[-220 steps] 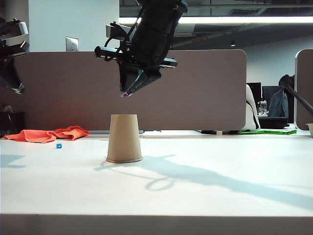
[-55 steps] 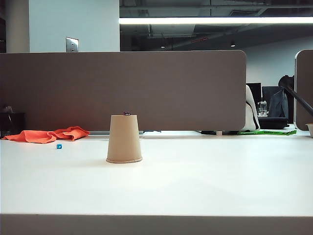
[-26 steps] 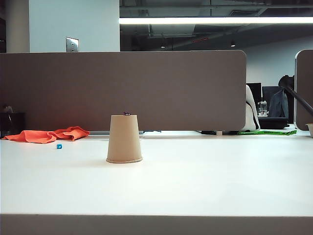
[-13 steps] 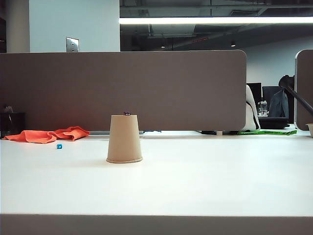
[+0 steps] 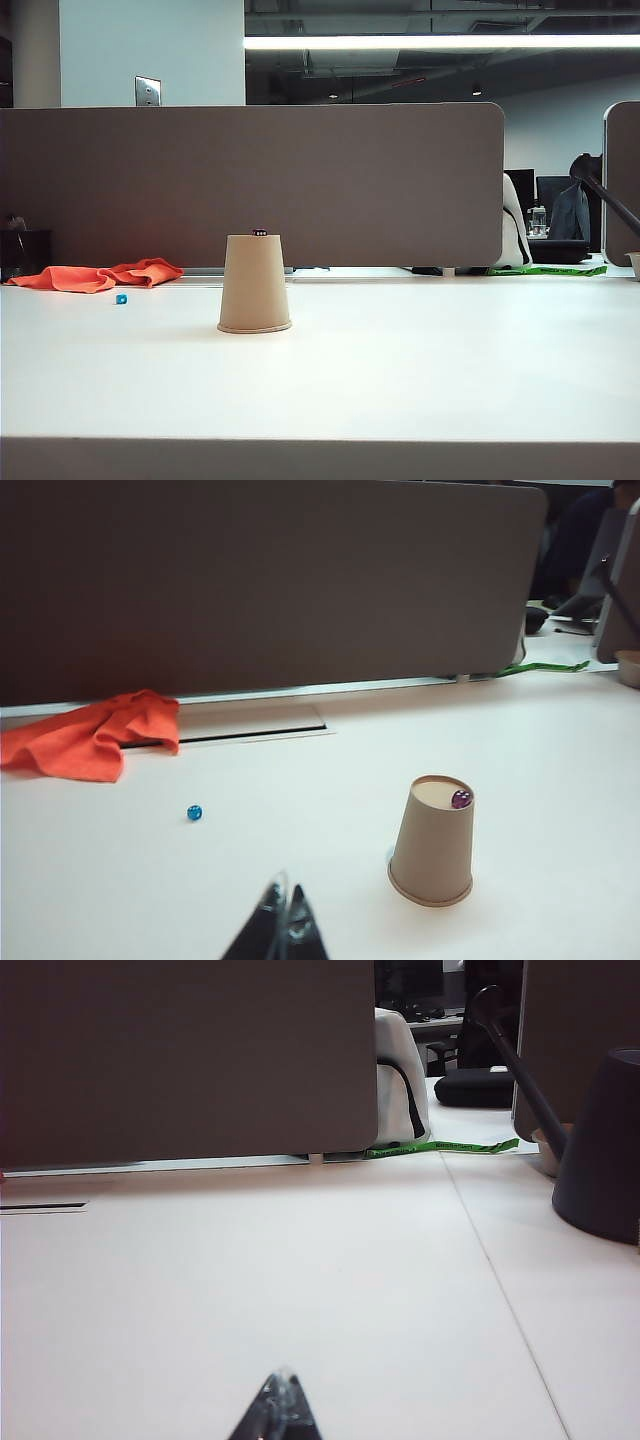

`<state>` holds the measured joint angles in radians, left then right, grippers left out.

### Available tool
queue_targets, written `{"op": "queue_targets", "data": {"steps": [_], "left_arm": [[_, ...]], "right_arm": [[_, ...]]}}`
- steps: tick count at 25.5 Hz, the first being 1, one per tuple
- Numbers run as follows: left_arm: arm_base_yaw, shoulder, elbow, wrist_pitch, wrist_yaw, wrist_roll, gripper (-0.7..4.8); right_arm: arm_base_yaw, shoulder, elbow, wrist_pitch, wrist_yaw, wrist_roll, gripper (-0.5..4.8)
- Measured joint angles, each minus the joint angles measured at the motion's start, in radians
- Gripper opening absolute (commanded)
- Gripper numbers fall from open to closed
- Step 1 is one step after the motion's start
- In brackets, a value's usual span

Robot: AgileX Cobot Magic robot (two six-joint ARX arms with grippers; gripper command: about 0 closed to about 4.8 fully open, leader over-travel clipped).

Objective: Throw the dice onto the paper cup, compare its value with the values of the other dice on the table, place the die with the higher value on the paper cup, and take no action if both dice have the same value.

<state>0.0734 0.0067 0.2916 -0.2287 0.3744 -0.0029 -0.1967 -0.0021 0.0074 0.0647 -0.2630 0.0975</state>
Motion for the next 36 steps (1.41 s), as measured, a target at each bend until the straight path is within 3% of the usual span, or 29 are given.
{"op": "queue_targets", "data": {"steps": [12,19,25,36], "left_arm": [[-0.076,0.001,-0.013,0.000,-0.144,-0.021,-0.06],[-0.087,0.000,-0.097,0.087,-0.158,-0.036,-0.06],[-0.093,0.000,-0.130,0.154,-0.330,-0.043,-0.05],[-0.138,0.000,-0.175,0.163,-0.366,0.011,-0.05]], "right_arm": [[0.086,0.000,0.000,0.001,0.002,-0.016,-0.06],[0.086,0.000,0.000,0.001,0.000,-0.016,-0.06],[0.086,0.000,0.000,0.002,-0.003,-0.016,-0.06],[0.136,0.000,0.000,-0.002,-0.003,-0.016,-0.06]]}}
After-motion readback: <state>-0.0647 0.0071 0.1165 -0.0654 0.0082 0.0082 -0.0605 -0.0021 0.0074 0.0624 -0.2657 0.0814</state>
